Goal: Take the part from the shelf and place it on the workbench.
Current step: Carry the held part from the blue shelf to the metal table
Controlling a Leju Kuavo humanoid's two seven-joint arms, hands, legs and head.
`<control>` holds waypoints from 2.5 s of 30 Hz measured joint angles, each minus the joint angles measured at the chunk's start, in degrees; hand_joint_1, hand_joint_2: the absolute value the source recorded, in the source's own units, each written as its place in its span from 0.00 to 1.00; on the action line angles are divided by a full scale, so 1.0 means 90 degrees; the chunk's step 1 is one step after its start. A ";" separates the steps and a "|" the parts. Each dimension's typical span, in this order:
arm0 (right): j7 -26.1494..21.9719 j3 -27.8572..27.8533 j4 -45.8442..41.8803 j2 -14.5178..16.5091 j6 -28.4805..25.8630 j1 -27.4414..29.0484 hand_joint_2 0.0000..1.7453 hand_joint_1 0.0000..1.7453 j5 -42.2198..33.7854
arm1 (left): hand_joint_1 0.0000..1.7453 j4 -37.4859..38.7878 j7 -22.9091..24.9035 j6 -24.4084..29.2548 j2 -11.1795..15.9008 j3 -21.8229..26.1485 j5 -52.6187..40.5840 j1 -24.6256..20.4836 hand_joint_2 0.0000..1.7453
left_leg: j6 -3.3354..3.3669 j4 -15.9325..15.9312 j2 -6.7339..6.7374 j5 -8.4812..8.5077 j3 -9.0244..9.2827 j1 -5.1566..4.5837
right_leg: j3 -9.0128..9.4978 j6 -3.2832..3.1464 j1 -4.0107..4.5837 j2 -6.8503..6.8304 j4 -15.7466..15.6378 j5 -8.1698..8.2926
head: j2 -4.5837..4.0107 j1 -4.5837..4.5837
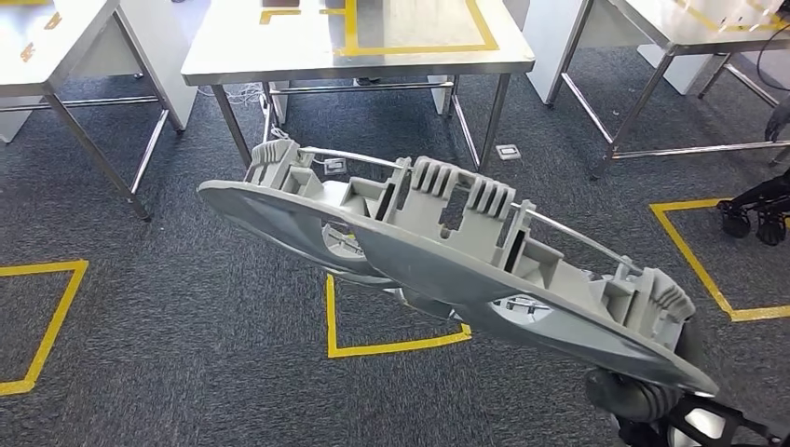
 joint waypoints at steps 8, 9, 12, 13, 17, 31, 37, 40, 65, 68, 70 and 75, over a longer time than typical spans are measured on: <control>0.0002 0.0001 0.0032 0.0012 -0.0094 -0.0040 1.00 1.00 0.0026 | 0.00 -0.0001 -0.0007 0.0000 0.0020 0.0000 -0.0010 -0.0038 0.00 | -0.0286 0.0663 0.0012 -0.0344 -0.0156 0.0002 | 0.0401 -0.0360 0.0021 -0.0011 -0.0513 0.0046 | 0.0000 -0.0046; 0.0000 0.0002 0.0040 0.0018 -0.0101 -0.0058 1.00 1.00 0.0032 | 0.00 -0.0001 -0.0009 0.0000 0.0016 0.0000 -0.0010 -0.0044 0.00 | -0.0294 0.1056 0.0012 -0.0504 -0.0400 0.0001 | 0.0431 -0.0385 0.0030 -0.0011 -0.0513 0.0012 | 0.0000 -0.0067; 0.0005 0.0009 0.0078 0.0033 -0.0120 -0.0069 1.00 1.00 0.0057 | 0.00 0.0002 -0.0012 0.0000 0.0016 0.0001 -0.0010 -0.0020 0.00 | -0.0293 0.1758 0.0011 -0.0671 -0.0987 -0.0002 | 0.0533 -0.0417 0.0064 0.0004 -0.0513 -0.0099 | 0.0000 -0.0101; 0.0006 0.0011 0.0087 0.0036 -0.0133 -0.0068 1.00 1.00 0.0064 | 0.00 0.0002 -0.0014 0.0000 0.0017 0.0002 -0.0010 -0.0010 0.00 | -0.0274 0.1581 0.0011 -0.0472 -0.0986 -0.0005 | 0.0589 -0.0414 0.0073 0.0010 -0.0512 -0.0141 | 0.0000 -0.0109; 0.0002 0.0028 0.0102 0.0051 -0.0189 -0.0085 1.00 1.00 0.0076 | 0.00 0.0005 -0.0022 0.0000 0.0022 0.0003 -0.0010 0.0005 0.00 | -0.0154 0.0244 0.0015 0.0219 -0.0562 -0.0071 | 0.0796 -0.0330 0.0093 0.0017 -0.0518 -0.0314 | 0.0000 -0.0124; 0.0007 0.0118 0.0111 0.0032 -0.0828 0.0054 1.00 1.00 0.0285 | 0.00 0.0007 -0.0080 0.0001 -0.0013 0.0098 -0.0090 0.0017 0.00 | -0.0006 0.0032 -0.0166 -0.0140 0.0145 -0.0016 | -0.0088 -0.0021 0.0025 0.0107 -0.0057 0.0059 | 0.0000 -0.0029; 0.0005 0.0212 0.0096 0.0025 -0.0902 0.0087 1.00 1.00 0.0350 | 0.00 0.0002 -0.0060 0.0007 -0.0020 0.0111 -0.0105 -0.0007 0.00 | -0.0223 0.0257 -0.0202 -0.0257 0.0196 -0.0024 | 0.0219 -0.0314 0.0052 0.0062 -0.0483 0.0196 | 0.0000 -0.0030; -0.0001 0.0245 0.0095 0.0024 -0.0905 0.0081 1.00 1.00 0.0332 | 0.00 0.0002 -0.0058 0.0005 -0.0023 0.0112 -0.0107 -0.0030 0.00 | -0.0271 0.1259 -0.0070 -0.0595 -0.0442 -0.0016 | 0.0381 -0.0398 0.0050 -0.0061 -0.0519 0.0080 | 0.0000 -0.0093; -0.0001 0.0347 0.0056 -0.0036 -0.0787 -0.0077 1.00 1.00 0.0253 | 0.00 0.0003 -0.0066 -0.0003 -0.0021 0.0164 -0.0199 -0.0011 0.00 | -0.0079 0.0088 -0.0119 -0.0138 0.0126 -0.0042 | 0.0043 -0.0253 0.0149 -0.0062 -0.0440 0.0204 | 0.0000 -0.0022; 0.0002 0.0352 -0.0049 -0.0058 -0.0873 -0.0066 1.00 1.00 0.0350 | 0.00 0.0003 -0.0064 -0.0006 -0.0032 0.0211 -0.0196 -0.0004 0.00 | -0.0163 0.0378 -0.0079 -0.0205 0.0069 -0.0048 | 0.0252 -0.0363 0.0097 -0.0069 -0.0530 0.0229 | 0.0000 -0.0047; -0.0005 0.0379 -0.0121 -0.0056 -0.0933 -0.0059 1.00 1.00 0.0395 | 0.00 0.0004 -0.0072 -0.0004 -0.0054 0.0248 -0.0192 -0.0014 0.00 | -0.0202 0.0990 -0.0055 -0.0439 -0.0293 -0.0032 | 0.0347 -0.0413 0.0083 -0.0078 -0.0561 0.0174 | 0.0000 -0.0081; 0.0001 0.0495 -0.0180 -0.0060 -0.1078 -0.0022 1.00 1.00 0.0434 | 0.00 0.0005 -0.0097 -0.0012 -0.0063 0.0291 -0.0191 0.0038 0.00 | -0.0301 0.1231 -0.0032 -0.0196 -0.0845 0.0012 | 0.0562 -0.0387 0.0060 -0.0055 -0.0552 -0.0020 | 0.0000 -0.0125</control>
